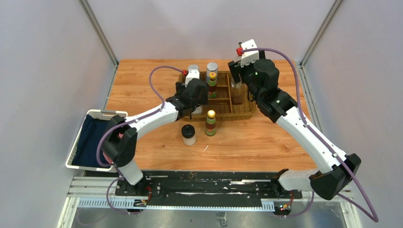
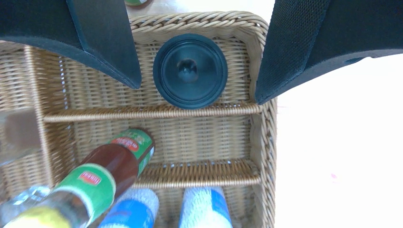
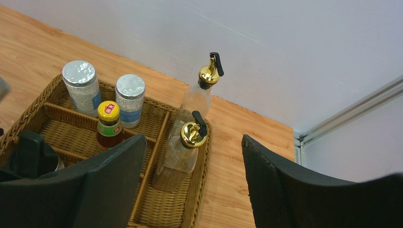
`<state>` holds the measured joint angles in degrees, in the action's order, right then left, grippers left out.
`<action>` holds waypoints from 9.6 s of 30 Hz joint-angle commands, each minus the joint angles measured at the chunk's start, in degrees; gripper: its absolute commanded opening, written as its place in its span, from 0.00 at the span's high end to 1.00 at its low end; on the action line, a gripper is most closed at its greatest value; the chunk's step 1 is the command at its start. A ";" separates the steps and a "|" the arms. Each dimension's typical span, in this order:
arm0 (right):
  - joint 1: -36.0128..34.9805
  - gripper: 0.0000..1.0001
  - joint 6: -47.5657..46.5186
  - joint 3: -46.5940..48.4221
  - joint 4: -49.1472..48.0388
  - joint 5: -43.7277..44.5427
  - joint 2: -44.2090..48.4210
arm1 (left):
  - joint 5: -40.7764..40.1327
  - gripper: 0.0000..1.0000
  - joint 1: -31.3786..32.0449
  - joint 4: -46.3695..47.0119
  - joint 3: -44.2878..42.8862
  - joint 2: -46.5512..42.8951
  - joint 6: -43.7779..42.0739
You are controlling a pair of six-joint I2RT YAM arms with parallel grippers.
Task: Organize the condiment bottles
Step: Place the bottle in the storage box, then pick up the bottle from the center of the board, then place the bottle in the storage box.
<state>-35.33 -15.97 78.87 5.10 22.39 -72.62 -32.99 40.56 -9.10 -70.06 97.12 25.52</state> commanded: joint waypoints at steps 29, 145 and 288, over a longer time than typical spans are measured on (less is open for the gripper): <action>-11.44 0.26 9.93 -11.47 9.84 -1.38 7.36 | -12.49 0.13 16.86 5.32 21.63 -42.18 -7.57; -13.66 1.00 16.19 -0.44 0.66 -20.30 -8.84 | -13.30 0.12 20.56 35.91 -14.65 -32.43 -58.41; 0.40 0.97 13.77 19.90 -13.35 -37.25 -41.86 | -8.48 0.14 10.60 41.07 -6.45 -33.31 -51.75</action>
<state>-34.72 -1.93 100.55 -4.91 -15.27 -118.26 -41.52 51.44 30.76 -76.99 64.84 -27.40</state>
